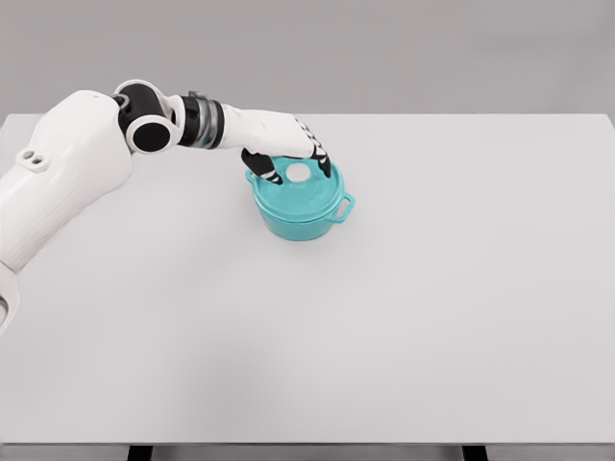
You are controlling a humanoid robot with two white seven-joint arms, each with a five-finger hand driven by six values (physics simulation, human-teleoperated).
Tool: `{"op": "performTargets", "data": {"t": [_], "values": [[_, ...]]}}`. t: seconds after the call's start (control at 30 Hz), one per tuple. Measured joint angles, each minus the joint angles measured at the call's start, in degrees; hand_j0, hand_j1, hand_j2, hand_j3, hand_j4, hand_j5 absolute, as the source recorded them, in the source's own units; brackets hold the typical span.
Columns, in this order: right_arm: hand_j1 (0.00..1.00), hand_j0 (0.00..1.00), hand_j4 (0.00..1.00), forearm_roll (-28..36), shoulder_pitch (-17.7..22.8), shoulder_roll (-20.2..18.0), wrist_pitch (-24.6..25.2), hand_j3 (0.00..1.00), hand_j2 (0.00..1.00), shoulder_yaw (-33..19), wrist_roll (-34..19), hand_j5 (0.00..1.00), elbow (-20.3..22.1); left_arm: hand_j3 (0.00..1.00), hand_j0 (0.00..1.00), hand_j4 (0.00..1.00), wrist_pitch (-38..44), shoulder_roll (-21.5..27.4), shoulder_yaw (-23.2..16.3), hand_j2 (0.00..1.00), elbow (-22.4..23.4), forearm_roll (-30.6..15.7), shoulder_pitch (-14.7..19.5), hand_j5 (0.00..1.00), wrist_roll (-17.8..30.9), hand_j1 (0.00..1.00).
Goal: Open the lid of the pot with left arm
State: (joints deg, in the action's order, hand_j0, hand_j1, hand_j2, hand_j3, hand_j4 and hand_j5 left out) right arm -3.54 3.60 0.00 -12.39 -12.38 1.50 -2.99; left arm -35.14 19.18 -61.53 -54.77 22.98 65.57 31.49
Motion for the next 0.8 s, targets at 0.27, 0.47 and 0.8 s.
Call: {"op": "performTargets", "data": {"t": [0.27,0.47,0.8], "values": [[1.0,1.0,1.0,0.0,0.0,0.0,0.0,1.0,1.0,0.0,0.0,1.0,0.0,0.6,0.6,0.6,0.0,0.05,-0.16,0.6,-0.05,0.18,-0.09,0.6,0.04,0.6],[1.0,1.0,1.0,0.0,0.0,0.0,0.0,1.0,1.0,0.0,0.0,1.0,0.0,0.54,0.54,0.54,0.0,0.05,-0.6,0.54,-0.19,0.24,0.0,0.54,0.08,0.54],[1.0,1.0,1.0,0.0,0.0,0.0,0.0,1.0,1.0,0.0,0.0,1.0,0.0,0.52,0.52,0.52,0.0,0.33,-0.58,0.52,-0.4,-0.01,0.09,0.52,0.09,0.52]]}}
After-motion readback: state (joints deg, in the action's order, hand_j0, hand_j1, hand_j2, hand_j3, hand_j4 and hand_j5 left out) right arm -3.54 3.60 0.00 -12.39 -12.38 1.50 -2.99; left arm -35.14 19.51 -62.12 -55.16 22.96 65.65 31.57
